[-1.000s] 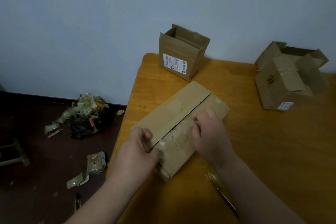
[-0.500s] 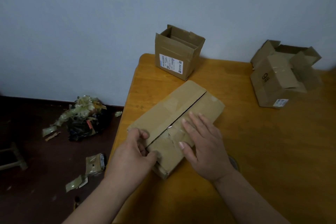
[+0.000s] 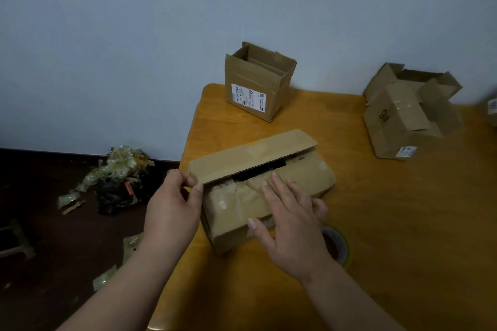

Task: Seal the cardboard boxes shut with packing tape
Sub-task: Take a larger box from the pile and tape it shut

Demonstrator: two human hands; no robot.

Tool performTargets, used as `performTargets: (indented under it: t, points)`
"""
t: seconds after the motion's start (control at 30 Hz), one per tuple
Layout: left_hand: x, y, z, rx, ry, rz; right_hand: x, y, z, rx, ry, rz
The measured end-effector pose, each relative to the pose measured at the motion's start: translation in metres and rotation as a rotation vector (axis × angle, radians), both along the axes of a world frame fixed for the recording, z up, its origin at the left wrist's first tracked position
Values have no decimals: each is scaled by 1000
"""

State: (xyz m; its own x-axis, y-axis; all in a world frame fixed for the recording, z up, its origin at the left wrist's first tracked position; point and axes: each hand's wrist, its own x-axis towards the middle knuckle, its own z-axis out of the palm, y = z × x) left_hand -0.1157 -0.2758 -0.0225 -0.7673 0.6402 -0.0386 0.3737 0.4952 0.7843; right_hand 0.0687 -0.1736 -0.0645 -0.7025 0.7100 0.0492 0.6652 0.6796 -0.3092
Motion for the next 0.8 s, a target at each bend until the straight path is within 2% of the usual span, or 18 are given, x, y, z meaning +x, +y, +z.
performTargets:
  t: [0.17, 0.33, 0.5, 0.67, 0.8]
  points:
    - [-5, 4, -7, -13, -41, -82, -1, -1, 3, -12, 14, -17]
    - [-7, 6, -5, -55, -78, -150, -6, 8, 14, 61, 48, -50]
    - [-6, 12, -2, -62, -78, -138, -26, 33, 32, 75, -54, -48]
    - [-3, 21, -1, -79, -30, -161, -40, 52, 49, -46, -164, 3]
    - [3, 28, 10, -177, 81, -191, -41, 59, 66, -209, -90, 22]
